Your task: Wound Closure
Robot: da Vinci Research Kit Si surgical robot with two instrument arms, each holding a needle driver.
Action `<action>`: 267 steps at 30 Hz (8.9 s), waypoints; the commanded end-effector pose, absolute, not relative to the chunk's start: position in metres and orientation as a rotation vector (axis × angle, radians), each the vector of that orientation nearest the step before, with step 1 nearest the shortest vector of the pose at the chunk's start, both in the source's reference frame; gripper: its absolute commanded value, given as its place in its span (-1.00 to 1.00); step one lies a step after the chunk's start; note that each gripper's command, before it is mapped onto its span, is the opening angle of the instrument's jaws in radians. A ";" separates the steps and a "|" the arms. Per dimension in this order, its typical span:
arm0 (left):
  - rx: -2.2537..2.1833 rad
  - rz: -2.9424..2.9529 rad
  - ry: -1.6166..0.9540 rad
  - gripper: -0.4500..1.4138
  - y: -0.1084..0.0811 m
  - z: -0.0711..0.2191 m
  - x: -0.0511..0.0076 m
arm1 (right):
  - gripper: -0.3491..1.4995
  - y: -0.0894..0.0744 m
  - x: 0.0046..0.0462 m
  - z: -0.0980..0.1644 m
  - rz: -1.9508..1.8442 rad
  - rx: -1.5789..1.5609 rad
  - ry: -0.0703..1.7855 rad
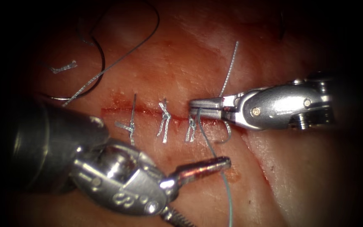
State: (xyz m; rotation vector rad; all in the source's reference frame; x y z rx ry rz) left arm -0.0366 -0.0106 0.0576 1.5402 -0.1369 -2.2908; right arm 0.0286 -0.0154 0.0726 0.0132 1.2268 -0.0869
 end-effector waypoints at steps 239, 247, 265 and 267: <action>1.714 -2.122 -0.257 -1.00 0.003 0.076 -0.0350 | -0.04 -0.016 0.0272 0.073 0.425 0.299 1.553; 1.718 -2.111 -0.242 -1.00 0.001 0.076 -0.0346 | -0.04 -0.015 0.0265 0.073 0.499 0.287 1.587; 1.717 -2.100 -0.216 -1.00 -0.002 0.077 -0.0348 | -0.08 -0.014 0.0247 0.074 0.700 0.305 1.604; 1.719 -2.095 -0.212 -1.00 -0.002 0.077 -0.0350 | -0.08 -0.014 0.0247 0.075 0.713 0.316 1.606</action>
